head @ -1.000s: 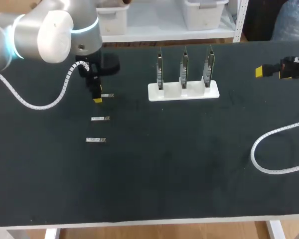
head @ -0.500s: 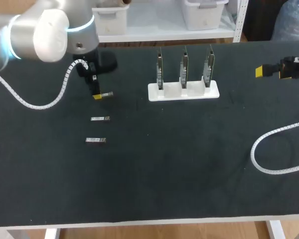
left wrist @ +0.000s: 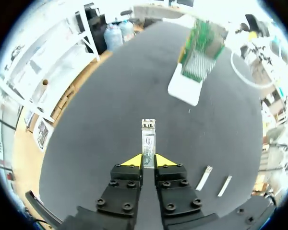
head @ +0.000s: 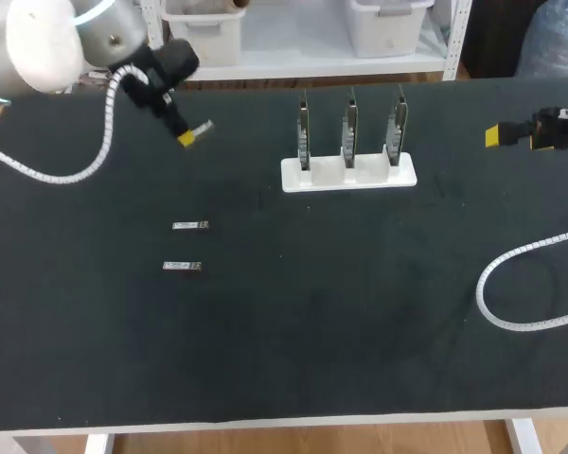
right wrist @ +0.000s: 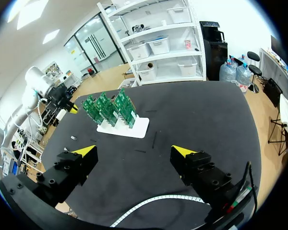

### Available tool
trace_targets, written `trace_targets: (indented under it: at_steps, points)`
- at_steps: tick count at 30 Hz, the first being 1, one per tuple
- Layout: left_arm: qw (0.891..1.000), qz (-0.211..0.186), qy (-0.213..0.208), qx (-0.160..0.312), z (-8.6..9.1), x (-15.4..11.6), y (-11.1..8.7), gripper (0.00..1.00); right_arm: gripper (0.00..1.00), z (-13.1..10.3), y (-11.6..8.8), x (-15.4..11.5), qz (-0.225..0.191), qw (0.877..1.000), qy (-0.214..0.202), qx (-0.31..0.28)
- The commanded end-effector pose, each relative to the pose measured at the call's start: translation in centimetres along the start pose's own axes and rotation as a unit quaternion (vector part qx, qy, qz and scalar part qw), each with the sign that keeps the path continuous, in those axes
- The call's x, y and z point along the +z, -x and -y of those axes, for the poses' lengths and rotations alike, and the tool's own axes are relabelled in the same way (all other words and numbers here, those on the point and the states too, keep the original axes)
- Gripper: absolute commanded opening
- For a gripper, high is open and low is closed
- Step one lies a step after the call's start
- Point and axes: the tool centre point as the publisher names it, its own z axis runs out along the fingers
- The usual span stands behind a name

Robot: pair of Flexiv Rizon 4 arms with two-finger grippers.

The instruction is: Pick up the optical module with the left hand, and insert it into the network port with the right hand.

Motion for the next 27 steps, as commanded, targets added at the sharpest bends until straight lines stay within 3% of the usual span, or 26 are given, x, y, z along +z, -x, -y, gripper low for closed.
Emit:
trace_targets:
  at_steps: [1,8,12,20,27]
  points:
    - [0.986,0.162,0.017,-0.039,1.6,-3.3,-0.3,0.00,1.00,0.0,0.0,0.0,0.000,1.000,0.000,0.000]
    - [0.953,0.294,-0.011,-0.070,3.0,-7.6,1.6,0.00,1.00,0.0,0.0,0.0,0.000,1.000,0.000,0.000]
    - [0.935,0.346,-0.031,-0.075,4.3,-9.2,2.6,0.00,1.00,0.0,0.0,0.0,0.000,1.000,0.000,0.000]
    - [0.898,0.422,-0.062,-0.110,5.8,-11.1,3.7,0.00,1.00,0.0,0.0,0.0,0.000,1.000,0.000,0.000]
    - [0.859,0.483,-0.098,-0.139,6.6,-12.7,4.0,0.00,1.00,0.0,0.0,0.0,0.000,1.000,0.000,0.000]
